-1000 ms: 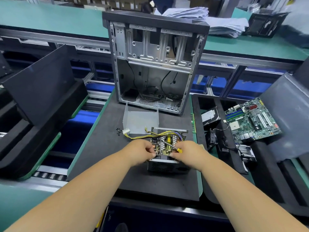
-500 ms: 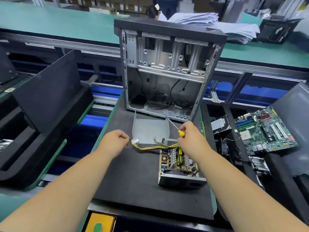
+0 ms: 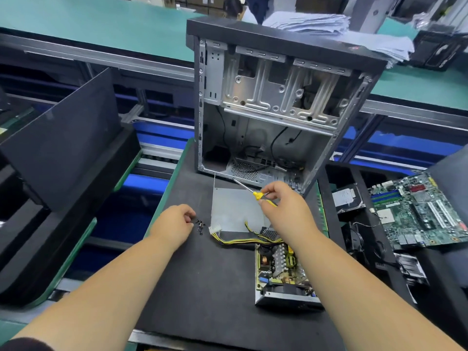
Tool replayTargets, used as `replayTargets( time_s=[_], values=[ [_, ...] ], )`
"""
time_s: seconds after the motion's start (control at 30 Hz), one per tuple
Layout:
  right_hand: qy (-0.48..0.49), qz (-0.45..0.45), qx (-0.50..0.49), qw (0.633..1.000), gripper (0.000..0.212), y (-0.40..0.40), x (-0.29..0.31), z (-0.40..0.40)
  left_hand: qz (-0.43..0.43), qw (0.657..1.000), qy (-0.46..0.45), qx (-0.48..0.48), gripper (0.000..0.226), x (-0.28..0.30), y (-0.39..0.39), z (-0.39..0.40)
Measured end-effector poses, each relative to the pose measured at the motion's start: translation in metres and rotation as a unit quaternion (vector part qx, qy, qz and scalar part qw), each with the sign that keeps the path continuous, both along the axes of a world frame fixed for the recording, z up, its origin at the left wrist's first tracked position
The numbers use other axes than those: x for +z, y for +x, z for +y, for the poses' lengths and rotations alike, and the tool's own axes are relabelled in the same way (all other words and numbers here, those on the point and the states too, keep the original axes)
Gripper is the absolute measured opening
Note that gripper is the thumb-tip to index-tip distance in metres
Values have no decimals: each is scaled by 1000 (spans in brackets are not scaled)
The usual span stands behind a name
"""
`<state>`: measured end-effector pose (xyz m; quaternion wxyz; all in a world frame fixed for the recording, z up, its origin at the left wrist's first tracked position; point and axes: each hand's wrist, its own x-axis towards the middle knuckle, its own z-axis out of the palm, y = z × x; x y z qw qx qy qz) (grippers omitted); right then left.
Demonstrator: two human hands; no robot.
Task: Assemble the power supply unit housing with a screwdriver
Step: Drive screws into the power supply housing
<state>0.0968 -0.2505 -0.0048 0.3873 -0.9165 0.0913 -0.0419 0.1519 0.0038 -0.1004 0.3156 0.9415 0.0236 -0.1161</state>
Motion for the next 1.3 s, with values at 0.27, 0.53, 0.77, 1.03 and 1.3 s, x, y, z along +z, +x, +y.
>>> replayTargets(
  time_s=[0.27,0.53,0.77,1.03,1.3],
  values=[
    [-1,25,-4,1000,13,8,-9,1,-41,998,9,-52,26,-12,9,-4],
    [16,30,0,999,13,9,-8,-1,-52,997,17,-53,24,-15,10,-5],
    [65,-5,-31,997,22,8,-6,-4,-22,988,-144,54,12,-19,10,5],
    [154,-51,-72,984,13,4,12,-11,55,831,-519,195,18,30,14,-12],
    [274,-128,-42,952,3,-11,55,-9,121,715,-676,130,16,86,-6,-59]
  ],
)
